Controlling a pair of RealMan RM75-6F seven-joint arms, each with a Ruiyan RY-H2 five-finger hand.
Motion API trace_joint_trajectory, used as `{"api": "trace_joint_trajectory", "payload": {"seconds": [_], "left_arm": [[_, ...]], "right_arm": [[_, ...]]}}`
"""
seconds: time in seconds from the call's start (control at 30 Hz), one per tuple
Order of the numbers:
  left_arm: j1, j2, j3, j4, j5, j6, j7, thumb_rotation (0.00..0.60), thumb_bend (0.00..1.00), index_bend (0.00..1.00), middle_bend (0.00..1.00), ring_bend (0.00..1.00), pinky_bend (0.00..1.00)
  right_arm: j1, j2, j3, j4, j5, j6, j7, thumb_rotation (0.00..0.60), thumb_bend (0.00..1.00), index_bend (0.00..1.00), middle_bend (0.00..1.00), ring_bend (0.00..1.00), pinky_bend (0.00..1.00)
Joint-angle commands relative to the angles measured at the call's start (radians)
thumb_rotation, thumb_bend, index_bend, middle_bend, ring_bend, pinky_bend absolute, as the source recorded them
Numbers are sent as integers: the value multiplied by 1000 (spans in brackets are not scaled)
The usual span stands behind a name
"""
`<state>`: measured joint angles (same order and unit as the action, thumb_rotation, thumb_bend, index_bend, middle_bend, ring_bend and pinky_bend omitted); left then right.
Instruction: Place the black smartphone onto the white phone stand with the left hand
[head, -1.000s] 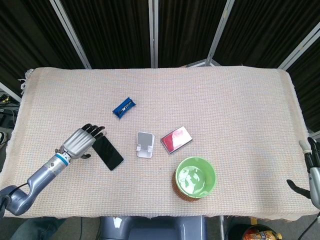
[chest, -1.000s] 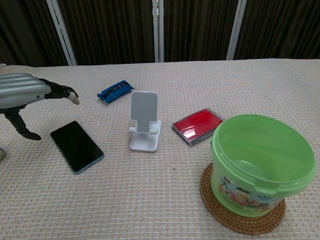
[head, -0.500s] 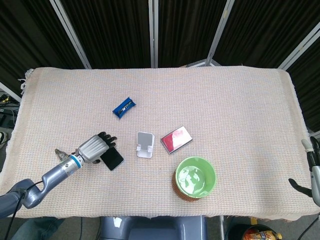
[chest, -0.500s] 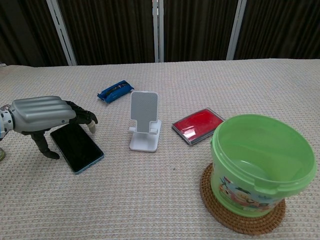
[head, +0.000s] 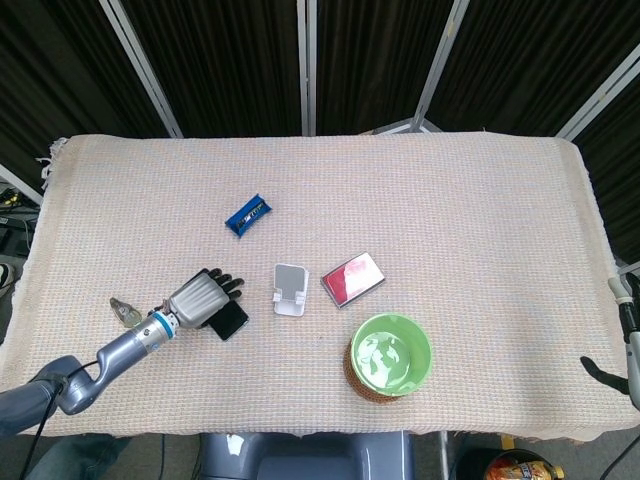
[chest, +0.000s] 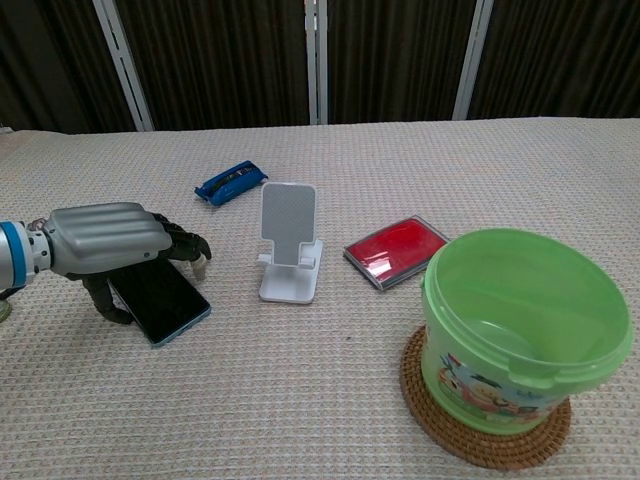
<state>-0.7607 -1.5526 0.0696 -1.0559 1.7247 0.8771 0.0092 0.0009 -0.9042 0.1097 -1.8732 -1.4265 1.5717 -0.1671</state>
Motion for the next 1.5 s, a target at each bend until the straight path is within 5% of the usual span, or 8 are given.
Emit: {"api": "trace_joint_trajectory", "payload": {"seconds": [0.03,0.17,0.53,0.73,0.93,1.2,1.5], "left_arm": [[0,-7,2,4,-1,9,6,600,0,418,269,315,309],[1,-12,3,8,-1,33,15,600,0,584,391,426,414],[-6,54,-21,-54,-1,102,71,600,0,587,392,428,416],[-30,117,-84,-130,25,202,152,600,0,598,401,436,416],[-111,151,-138,-108,175,313,387,600,0,605,401,435,414],[-266,118,-103,31,386,292,563,600,1,596,379,417,396],[-342,51,-63,91,456,240,639,600,13,592,373,410,387]], "right_arm": [[0,1,0,0,0,-1,2,600,0,0,0,0,0],[-1,3,-1,-1,-1,0,5,600,0,0,0,0,0],[-7,14,-4,-6,-11,7,28,600,0,0,0,0,0],[-15,26,-5,-8,-21,19,59,600,0,0,0,0,0],[-22,40,-5,-6,-27,28,91,600,0,0,0,0,0],[-25,52,-3,2,-17,26,128,600,0,0,0,0,0],[-27,59,3,8,3,22,145,600,0,0,0,0,0]]}}
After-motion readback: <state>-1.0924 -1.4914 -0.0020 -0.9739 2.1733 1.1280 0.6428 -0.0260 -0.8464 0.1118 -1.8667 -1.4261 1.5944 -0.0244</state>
